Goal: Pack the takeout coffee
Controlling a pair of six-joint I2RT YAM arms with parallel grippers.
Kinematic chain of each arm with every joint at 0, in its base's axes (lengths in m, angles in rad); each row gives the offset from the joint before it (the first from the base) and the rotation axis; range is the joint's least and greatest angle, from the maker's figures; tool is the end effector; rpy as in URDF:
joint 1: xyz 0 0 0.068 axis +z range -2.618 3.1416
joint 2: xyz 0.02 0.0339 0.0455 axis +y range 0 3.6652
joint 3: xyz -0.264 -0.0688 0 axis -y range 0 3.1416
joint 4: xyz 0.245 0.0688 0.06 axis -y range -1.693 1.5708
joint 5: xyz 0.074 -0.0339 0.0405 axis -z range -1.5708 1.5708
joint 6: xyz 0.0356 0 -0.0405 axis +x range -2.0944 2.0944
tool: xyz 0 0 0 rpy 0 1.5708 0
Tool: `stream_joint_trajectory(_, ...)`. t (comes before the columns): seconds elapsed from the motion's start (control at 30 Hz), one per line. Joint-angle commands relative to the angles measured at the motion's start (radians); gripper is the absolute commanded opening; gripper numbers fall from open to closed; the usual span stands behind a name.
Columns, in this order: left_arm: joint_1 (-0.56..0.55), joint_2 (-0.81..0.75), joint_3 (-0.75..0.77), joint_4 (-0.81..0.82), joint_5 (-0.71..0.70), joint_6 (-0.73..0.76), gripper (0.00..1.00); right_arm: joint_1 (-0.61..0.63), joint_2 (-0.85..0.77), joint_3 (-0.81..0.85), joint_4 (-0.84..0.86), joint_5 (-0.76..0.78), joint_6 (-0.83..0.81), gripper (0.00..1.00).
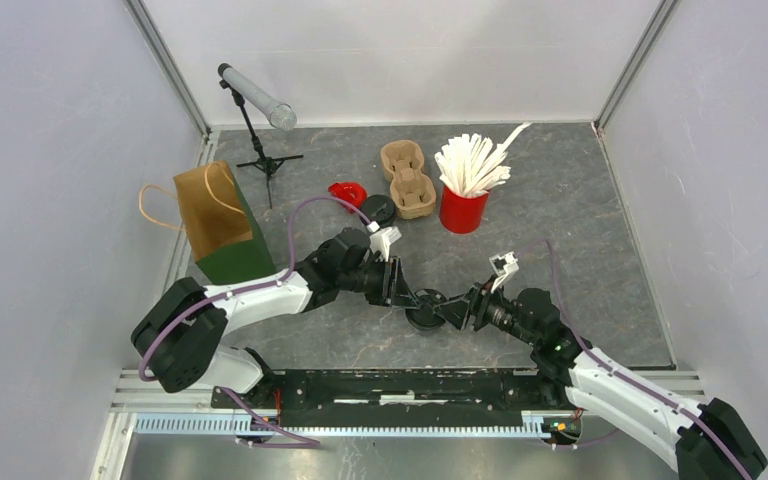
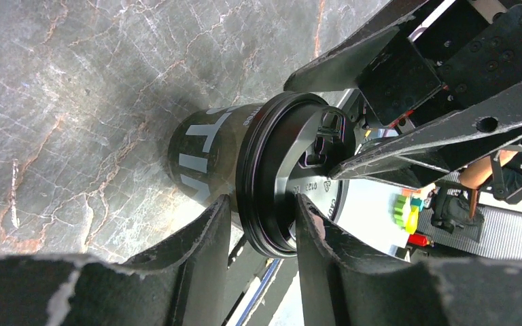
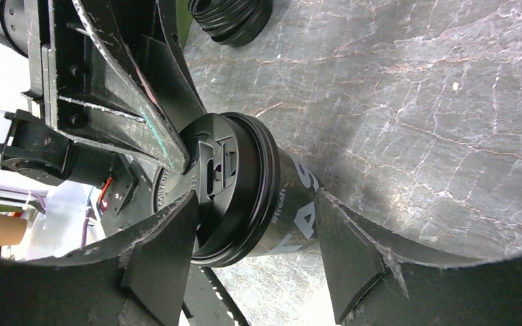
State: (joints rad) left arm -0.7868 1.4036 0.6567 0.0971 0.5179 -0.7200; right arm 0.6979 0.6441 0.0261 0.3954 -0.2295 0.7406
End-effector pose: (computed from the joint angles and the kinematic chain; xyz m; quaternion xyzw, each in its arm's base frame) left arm 0.1853 -0.2108 0.1879 0.1426 0.8617 -0.4612 0.1564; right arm 0.1092 0.1022 0.1550 -0.0549 0.7775 0.4758 0.4076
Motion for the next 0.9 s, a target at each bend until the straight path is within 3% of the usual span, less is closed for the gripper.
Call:
stream_joint_trajectory(0.0,0.0,0.035,-0.014,-0.065,-0.075,0.114,0.45,-0.005,-0.023,0.091,-0.169,0.077,-0.099,0.72)
stream_joint_trajectory(0.27,-0.002,0.035,-0.002,-0.06,-0.068,0.152,0.45,-0.008,0.09,0.186,-0.116,0.028,-0.133,0.76)
stream_joint_trajectory(0.6,-0.002,0.049,0.038,-0.091,-0.092,0.16,0.45,-0.008,0.165,0.083,-0.015,-0.078,-0.108,0.72)
stream_joint_trajectory(0.7,0.004,0.04,0.073,-0.162,-0.127,0.121,0.55,-0.007,0.153,0.058,-0.022,-0.05,-0.097,0.69)
stream_joint_trajectory(0.87,0.01,-0.097,0.075,-0.164,-0.148,-0.069,0.69,-0.008,0.111,0.022,-0.041,-0.011,-0.086,0.67)
